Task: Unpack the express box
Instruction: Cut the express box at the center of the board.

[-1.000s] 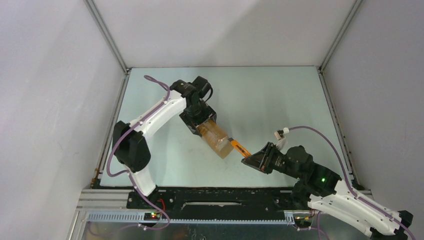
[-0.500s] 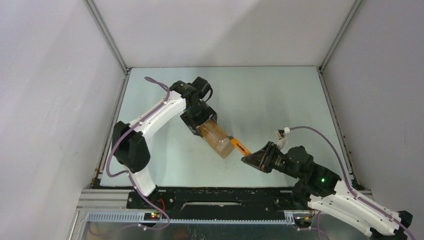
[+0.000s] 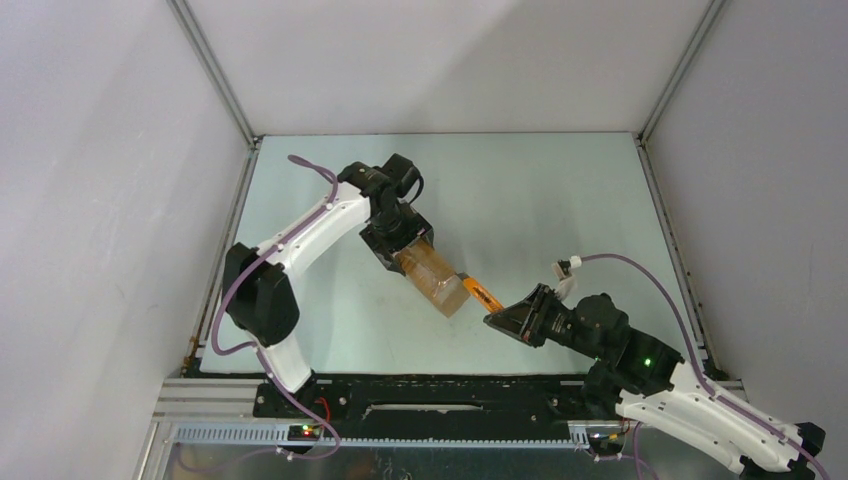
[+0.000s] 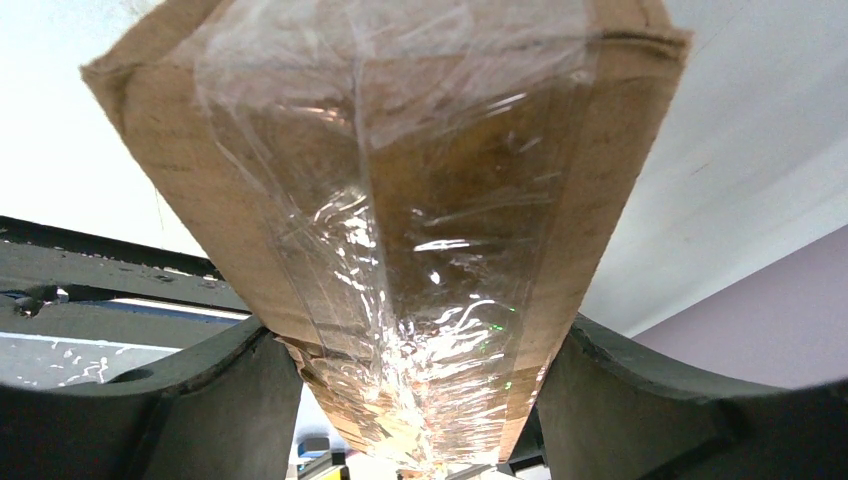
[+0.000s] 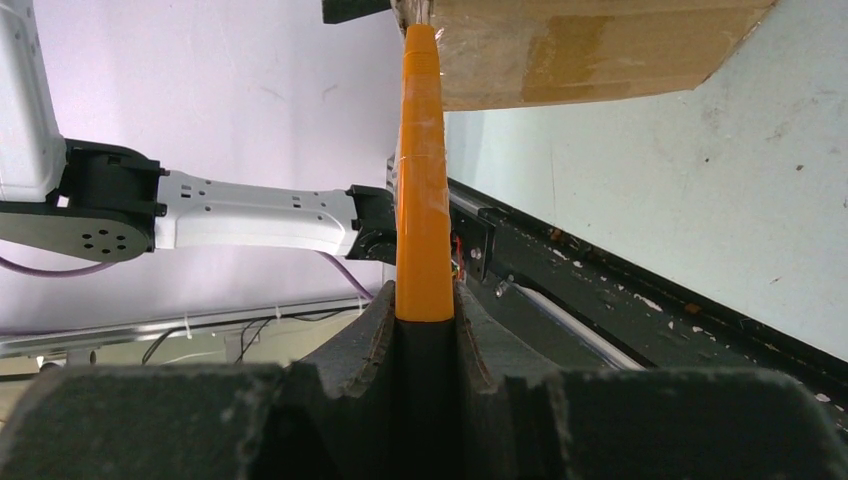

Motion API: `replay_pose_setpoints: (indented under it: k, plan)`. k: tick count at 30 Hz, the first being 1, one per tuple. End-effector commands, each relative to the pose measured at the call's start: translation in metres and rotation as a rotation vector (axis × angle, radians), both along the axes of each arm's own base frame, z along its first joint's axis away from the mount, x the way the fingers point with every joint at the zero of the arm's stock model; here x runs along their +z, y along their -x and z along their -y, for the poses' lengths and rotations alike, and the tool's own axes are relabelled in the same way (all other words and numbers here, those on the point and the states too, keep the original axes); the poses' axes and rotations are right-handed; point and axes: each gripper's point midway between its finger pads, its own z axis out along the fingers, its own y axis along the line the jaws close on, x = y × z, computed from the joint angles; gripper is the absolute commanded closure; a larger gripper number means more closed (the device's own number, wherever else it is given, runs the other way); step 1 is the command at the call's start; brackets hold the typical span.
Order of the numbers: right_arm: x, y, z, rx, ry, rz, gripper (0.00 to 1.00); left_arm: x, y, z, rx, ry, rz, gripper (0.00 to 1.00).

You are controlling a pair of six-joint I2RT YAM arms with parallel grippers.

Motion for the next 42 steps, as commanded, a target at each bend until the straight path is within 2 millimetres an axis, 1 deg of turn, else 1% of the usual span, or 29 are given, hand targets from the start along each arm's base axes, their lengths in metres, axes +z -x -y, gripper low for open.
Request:
replay_pose_setpoints:
  k: [1, 8, 12, 27, 30, 42]
  plan:
    - [0.004, -0.003, -0.001, -0.018, -0.019, 0.01, 1.0, 0.011, 0.001, 0.006, 0.016, 0.063, 0.01, 0.42]
    - [0.006, -0.004, -0.003, -0.016, -0.025, 0.014, 1.0, 0.013, 0.0, 0.007, 0.016, 0.074, 0.014, 0.42]
    - [0.003, -0.004, -0.003, -0.018, -0.016, 0.007, 1.0, 0.012, 0.0, 0.007, 0.017, 0.074, 0.011, 0.42]
    - [0.012, -0.006, -0.01, -0.008, -0.06, 0.031, 1.0, 0.012, 0.0, 0.01, 0.008, 0.092, 0.009, 0.43]
    - [0.007, -0.006, -0.011, -0.004, -0.05, 0.018, 1.0, 0.012, 0.0, 0.011, 0.007, 0.095, 0.008, 0.43]
    - [-0.001, -0.006, 0.002, -0.046, -0.018, 0.007, 1.0, 0.012, -0.001, 0.006, 0.023, 0.091, 0.006, 0.44]
